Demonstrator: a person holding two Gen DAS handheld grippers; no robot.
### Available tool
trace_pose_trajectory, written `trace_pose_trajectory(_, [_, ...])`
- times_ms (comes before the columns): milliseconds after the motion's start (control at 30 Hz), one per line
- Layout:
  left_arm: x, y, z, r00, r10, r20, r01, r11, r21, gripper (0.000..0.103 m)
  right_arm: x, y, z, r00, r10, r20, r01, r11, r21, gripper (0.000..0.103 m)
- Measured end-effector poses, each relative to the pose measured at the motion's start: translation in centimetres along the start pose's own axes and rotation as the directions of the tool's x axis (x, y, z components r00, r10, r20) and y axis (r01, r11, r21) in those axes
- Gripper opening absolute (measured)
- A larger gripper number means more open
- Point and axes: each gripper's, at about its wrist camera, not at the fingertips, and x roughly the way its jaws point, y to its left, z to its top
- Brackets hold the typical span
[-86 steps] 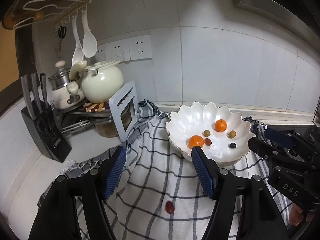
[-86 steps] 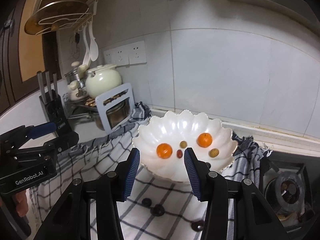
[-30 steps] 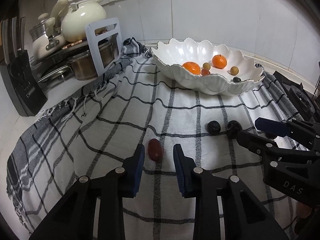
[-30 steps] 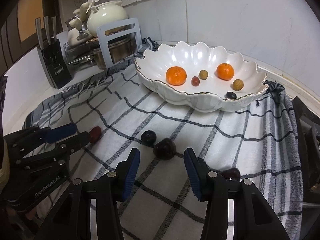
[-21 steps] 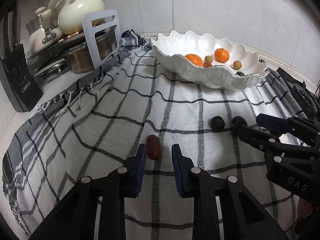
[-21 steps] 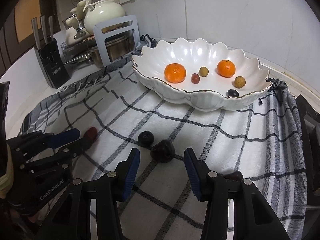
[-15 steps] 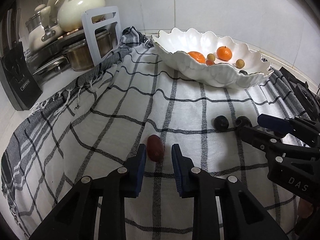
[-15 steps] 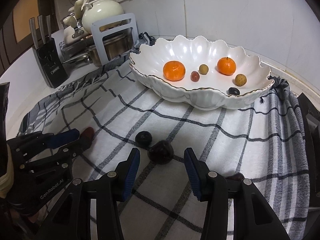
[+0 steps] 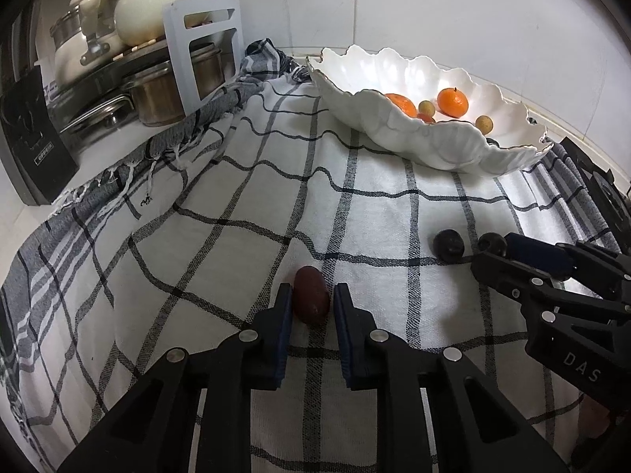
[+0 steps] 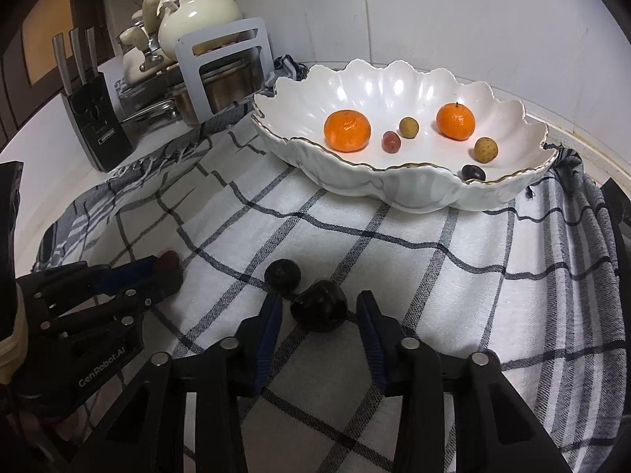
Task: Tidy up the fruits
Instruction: 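Grasp a red-brown date with the left tool while the right tool grasps a dark plum, then carry the date and dark plum over the white bowl and open both tools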
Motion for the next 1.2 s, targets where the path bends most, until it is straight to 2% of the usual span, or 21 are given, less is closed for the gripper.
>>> trace_pose_trajectory(67, [0.0,0.1,0.0,1.000,0.001,0.001,-0.001,1.000,0.001,0.019,0.1,0.0,0.0,1.000,0.005,-0.003,-0.005,1.000,0.000,0.032])
trace_pose_trajectory(433, [-0.8,-0.1,0.2,1.000,-0.002,0.021,0.002,1.000,0.002,0.018,-1.0,0.3,0.0,1.000,-0.002,0.026,0.003,1.000,-0.013,0.031])
trace_pose_trajectory(800, [-4.0,-0.8,0.5,0.996,-0.019,0.086,0.017,1.000,0.019,0.018,-3.6,0.7,0.0,0.997,-0.012,0.077,0.012,1.000,-0.005,0.031])
trace_pose_trajectory(1200, [-7.8,-2.0,1.6,0.985,-0.054,0.165,0.048,0.998,0.040,0.018,-7.7,0.6,0.4,0.985,-0.047,0.164,0.044,0.999,0.024,0.031])
